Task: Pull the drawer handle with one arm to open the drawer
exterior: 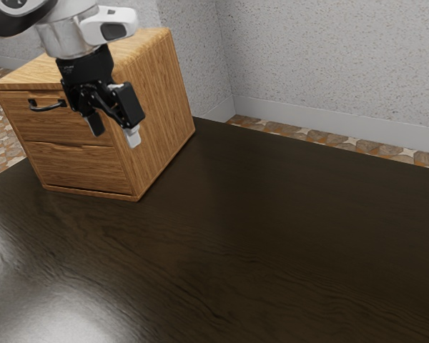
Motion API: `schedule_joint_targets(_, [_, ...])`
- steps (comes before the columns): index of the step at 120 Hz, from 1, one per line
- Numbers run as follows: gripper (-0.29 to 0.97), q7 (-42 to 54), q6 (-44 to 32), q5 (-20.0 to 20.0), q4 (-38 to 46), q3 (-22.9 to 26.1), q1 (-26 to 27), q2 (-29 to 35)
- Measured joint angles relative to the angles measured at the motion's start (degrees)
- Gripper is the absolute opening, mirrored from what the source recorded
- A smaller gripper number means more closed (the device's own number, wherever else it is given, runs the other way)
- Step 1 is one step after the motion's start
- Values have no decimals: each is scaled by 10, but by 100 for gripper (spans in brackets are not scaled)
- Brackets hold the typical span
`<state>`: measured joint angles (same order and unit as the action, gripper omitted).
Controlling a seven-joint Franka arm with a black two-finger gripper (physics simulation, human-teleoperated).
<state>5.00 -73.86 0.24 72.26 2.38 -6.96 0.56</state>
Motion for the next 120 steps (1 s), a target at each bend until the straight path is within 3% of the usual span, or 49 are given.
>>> schedule_joint_targets(28, [68,11,-11,7,5,0,-37,0])
schedule_joint_targets(40, [68,85,-63,8,7,2,-58,2])
schedule_joint_targets(47, [68,148,-105,6,13,58,-127,11])
schedule_joint_targets(55, [68,213,-147,36,44,143,-234,16])
schedule_joint_targets(70, [68,333,-208,60,66,178,-349,-8])
schedule_joint_targets(78, [68,407,-240,12,68,183,-406,-40])
schedule_joint_targets(87, [68,489,-267,-43,66,184,-511,-59])
schedule_joint_targets(98, [68,573,-288,-66,65,187,-591,-70])
schedule_joint_targets(102, [68,601,-294,-62,65,213,-612,-72])
schedule_joint_targets(110, [68,652,-302,-55,66,316,-688,-74])
schedule_joint_targets(120, [68,709,-308,-50,62,355,-710,-84])
